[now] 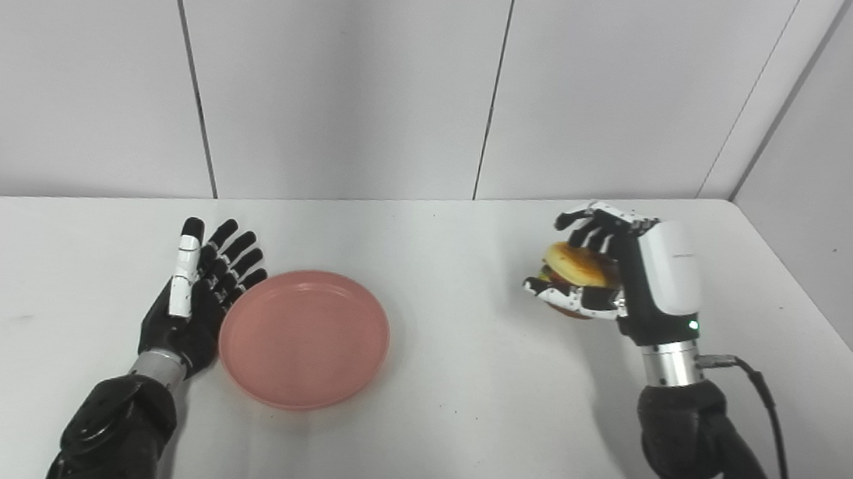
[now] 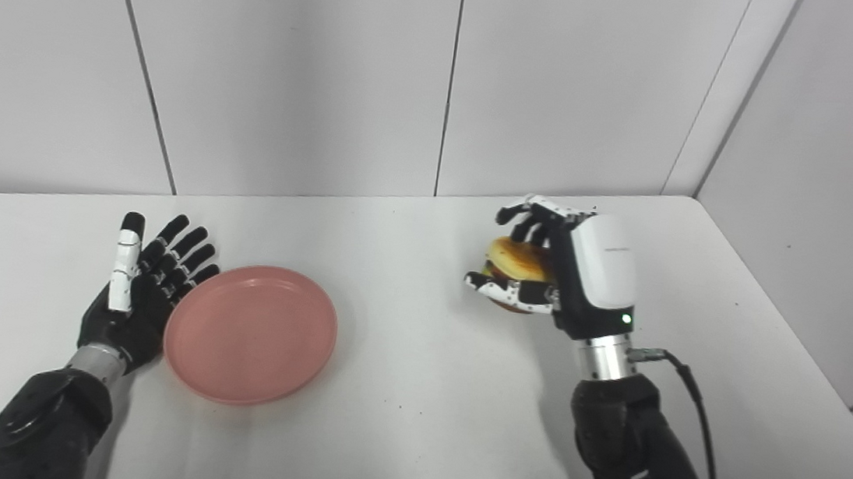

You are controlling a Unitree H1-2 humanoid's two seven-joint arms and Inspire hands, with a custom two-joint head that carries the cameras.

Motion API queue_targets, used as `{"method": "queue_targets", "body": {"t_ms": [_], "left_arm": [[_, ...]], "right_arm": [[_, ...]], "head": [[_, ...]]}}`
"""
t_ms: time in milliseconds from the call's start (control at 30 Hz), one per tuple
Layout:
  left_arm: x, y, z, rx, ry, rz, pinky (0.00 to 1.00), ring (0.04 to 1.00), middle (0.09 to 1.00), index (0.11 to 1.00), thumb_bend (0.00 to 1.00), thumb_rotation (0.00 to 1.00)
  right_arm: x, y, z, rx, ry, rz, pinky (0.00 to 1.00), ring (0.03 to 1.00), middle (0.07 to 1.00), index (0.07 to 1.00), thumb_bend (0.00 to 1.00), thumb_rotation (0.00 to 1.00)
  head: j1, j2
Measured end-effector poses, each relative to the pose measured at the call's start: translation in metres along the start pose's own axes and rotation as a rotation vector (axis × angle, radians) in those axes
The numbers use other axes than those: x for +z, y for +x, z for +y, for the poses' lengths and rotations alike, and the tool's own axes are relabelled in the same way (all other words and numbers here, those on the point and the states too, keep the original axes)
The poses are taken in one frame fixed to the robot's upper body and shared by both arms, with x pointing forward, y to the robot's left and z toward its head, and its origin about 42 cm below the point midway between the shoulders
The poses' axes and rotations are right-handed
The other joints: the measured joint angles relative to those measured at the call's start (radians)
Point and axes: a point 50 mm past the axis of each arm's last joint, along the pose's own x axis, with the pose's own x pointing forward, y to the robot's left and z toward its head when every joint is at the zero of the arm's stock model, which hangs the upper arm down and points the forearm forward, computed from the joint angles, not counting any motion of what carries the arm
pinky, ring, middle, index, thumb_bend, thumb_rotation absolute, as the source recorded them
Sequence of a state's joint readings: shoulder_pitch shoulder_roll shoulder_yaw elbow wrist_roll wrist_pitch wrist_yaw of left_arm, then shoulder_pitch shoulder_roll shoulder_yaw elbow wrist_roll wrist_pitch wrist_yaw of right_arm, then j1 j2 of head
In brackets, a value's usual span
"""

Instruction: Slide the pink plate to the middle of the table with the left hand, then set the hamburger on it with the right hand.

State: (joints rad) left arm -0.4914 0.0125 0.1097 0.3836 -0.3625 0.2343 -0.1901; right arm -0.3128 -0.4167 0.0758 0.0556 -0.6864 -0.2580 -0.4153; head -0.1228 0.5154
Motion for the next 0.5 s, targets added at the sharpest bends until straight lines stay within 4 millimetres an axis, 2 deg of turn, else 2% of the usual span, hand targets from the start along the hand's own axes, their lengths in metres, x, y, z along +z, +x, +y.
{"method": "queue_targets", "body": {"t_ms": [167, 233, 333, 400, 500], "left_arm": [[-0.005, 0.002, -0.010, -0.014, -0.012, 0.003, 0.92, 0.939, 0.937, 0.925, 0.78, 0.86], [-0.007, 0.003, -0.013, -0.018, -0.005, 0.004, 0.93, 0.939, 0.937, 0.931, 0.78, 0.86], [-0.009, 0.004, -0.017, -0.025, -0.001, 0.005, 0.92, 0.936, 0.930, 0.928, 0.79, 0.85], [-0.010, 0.004, -0.020, -0.027, -0.003, 0.002, 0.93, 0.937, 0.926, 0.929, 0.78, 0.86], [-0.011, 0.005, -0.024, -0.025, 0.010, 0.001, 0.93, 0.936, 0.920, 0.927, 0.77, 0.87]], "right_arm": [[0.018, 0.008, 0.018, 0.038, 0.054, -0.031, 0.20, 0.250, 0.366, 0.470, 0.51, 0.16], [0.024, 0.012, 0.028, 0.054, 0.078, -0.052, 0.20, 0.253, 0.370, 0.470, 0.51, 0.16], [0.027, 0.015, 0.041, 0.088, 0.089, -0.061, 0.18, 0.245, 0.372, 0.470, 0.51, 0.16], [0.032, 0.016, 0.046, 0.109, 0.096, -0.069, 0.18, 0.247, 0.377, 0.470, 0.51, 0.16], [0.043, 0.018, 0.054, 0.139, 0.113, -0.088, 0.18, 0.245, 0.387, 0.470, 0.51, 0.16]], "head": [[0.054, 0.006], [0.112, 0.014], [0.135, 0.017], [0.179, 0.021], [0.196, 0.023]]}}
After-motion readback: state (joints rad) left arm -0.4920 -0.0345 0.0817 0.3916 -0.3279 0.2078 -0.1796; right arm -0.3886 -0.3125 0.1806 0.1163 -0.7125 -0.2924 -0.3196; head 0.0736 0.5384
